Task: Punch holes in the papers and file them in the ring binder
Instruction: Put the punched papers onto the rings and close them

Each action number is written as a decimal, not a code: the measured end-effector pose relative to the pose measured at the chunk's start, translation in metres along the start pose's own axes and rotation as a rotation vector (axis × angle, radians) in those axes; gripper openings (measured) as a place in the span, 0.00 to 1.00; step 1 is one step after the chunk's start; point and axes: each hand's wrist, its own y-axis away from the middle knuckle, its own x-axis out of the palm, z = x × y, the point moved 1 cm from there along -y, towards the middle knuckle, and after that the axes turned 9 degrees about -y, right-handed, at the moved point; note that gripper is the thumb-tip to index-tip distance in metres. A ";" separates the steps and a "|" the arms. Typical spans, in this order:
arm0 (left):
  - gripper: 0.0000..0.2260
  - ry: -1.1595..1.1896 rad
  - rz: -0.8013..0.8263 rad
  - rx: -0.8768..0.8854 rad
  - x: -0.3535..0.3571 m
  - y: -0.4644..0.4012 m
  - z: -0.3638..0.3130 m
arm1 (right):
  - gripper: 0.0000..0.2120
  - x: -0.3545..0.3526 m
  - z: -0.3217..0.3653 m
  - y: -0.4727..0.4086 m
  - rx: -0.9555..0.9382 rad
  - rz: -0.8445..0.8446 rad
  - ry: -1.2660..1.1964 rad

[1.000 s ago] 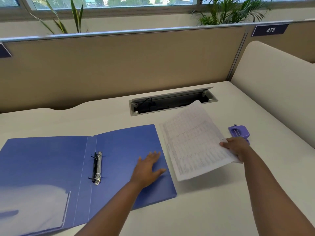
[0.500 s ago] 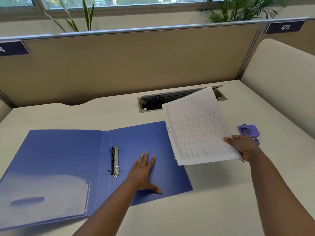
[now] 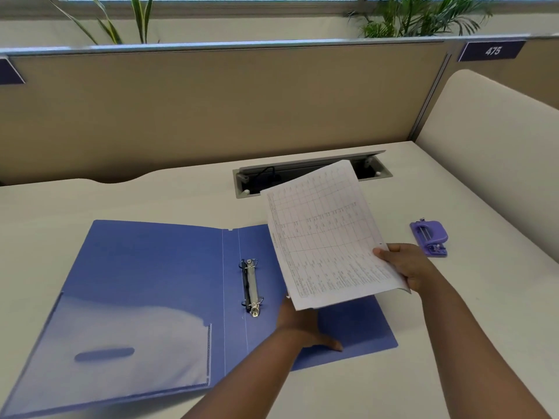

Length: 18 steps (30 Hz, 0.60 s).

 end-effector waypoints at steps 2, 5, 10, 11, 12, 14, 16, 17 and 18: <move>0.50 0.090 0.027 0.012 0.001 0.000 0.001 | 0.13 0.006 -0.002 0.001 0.003 0.010 -0.019; 0.35 0.505 0.074 -0.007 -0.007 0.008 0.017 | 0.11 0.018 -0.006 0.005 0.004 0.041 -0.063; 0.16 1.116 -0.266 -0.155 -0.045 0.037 0.071 | 0.10 0.050 -0.007 0.018 -0.005 0.111 -0.154; 0.17 1.321 -0.237 -0.186 -0.051 0.040 0.084 | 0.10 0.058 -0.007 0.020 -0.010 0.123 -0.160; 0.16 1.505 -0.242 -0.228 -0.058 0.040 0.093 | 0.11 0.065 -0.007 0.022 -0.015 0.131 -0.167; 0.12 1.598 -0.281 -0.196 -0.070 0.045 0.111 | 0.10 0.080 -0.008 0.027 -0.031 0.140 -0.169; 0.26 1.728 -0.311 -0.162 -0.079 0.049 0.130 | 0.09 0.093 -0.010 0.031 -0.044 0.145 -0.155; 0.33 1.770 -0.299 -0.151 -0.083 0.051 0.139 | 0.09 0.099 -0.011 0.033 -0.046 0.149 -0.154; 0.36 1.764 -0.281 -0.140 -0.087 0.054 0.144 | 0.08 0.104 -0.012 0.034 -0.047 0.155 -0.161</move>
